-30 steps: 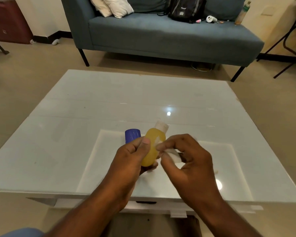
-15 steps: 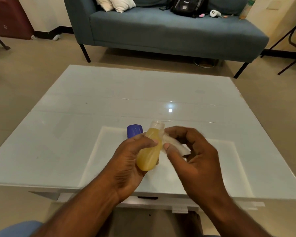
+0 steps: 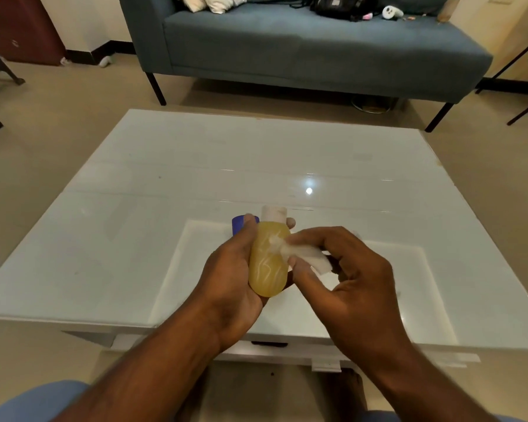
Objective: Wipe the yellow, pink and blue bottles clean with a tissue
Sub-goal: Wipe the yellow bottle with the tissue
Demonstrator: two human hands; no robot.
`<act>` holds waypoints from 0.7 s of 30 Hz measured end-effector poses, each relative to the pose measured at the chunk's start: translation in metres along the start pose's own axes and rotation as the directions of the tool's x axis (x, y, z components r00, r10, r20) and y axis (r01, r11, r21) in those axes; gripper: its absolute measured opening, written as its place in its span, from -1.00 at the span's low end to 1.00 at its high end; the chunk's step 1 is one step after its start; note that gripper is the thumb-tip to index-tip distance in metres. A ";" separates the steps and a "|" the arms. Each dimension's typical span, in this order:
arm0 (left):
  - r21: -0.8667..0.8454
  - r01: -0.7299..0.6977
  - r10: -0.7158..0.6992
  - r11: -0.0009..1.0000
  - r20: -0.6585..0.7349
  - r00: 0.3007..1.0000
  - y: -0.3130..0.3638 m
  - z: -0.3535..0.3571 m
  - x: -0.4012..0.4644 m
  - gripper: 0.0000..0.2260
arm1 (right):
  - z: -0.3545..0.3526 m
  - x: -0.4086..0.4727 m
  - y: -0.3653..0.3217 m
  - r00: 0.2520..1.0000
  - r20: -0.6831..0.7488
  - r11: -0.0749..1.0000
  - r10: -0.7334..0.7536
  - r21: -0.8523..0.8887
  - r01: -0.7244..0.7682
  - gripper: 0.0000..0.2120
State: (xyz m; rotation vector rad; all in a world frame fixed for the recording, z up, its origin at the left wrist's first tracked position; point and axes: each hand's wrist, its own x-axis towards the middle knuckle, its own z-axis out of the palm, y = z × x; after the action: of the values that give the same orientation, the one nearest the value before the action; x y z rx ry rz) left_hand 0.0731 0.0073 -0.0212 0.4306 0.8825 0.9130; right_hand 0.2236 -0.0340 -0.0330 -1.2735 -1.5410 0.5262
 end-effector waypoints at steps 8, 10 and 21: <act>-0.056 -0.056 0.056 0.997 -0.007 0.998 0.003 -0.002 -0.001 -0.57 | 0.005 -0.007 0.002 0.984 0.155 0.993 -0.094 -0.059 0.104 -0.81; -0.012 -0.059 0.059 0.998 0.000 0.998 0.007 -0.003 -0.001 -0.56 | 0.005 -0.005 0.001 0.976 0.180 0.987 -0.120 -0.084 0.137 -0.83; 0.002 -0.021 0.021 1.000 -0.005 1.000 0.001 -0.002 -0.002 -0.45 | 0.005 -0.009 -0.006 0.945 0.159 0.937 -0.286 -0.161 0.310 -0.85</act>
State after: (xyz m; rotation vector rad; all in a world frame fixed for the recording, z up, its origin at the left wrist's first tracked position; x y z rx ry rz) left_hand 0.0708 0.0061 -0.0209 0.4405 0.8847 0.9332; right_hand 0.2156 -0.0426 -0.0342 -1.1281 -1.8927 0.2812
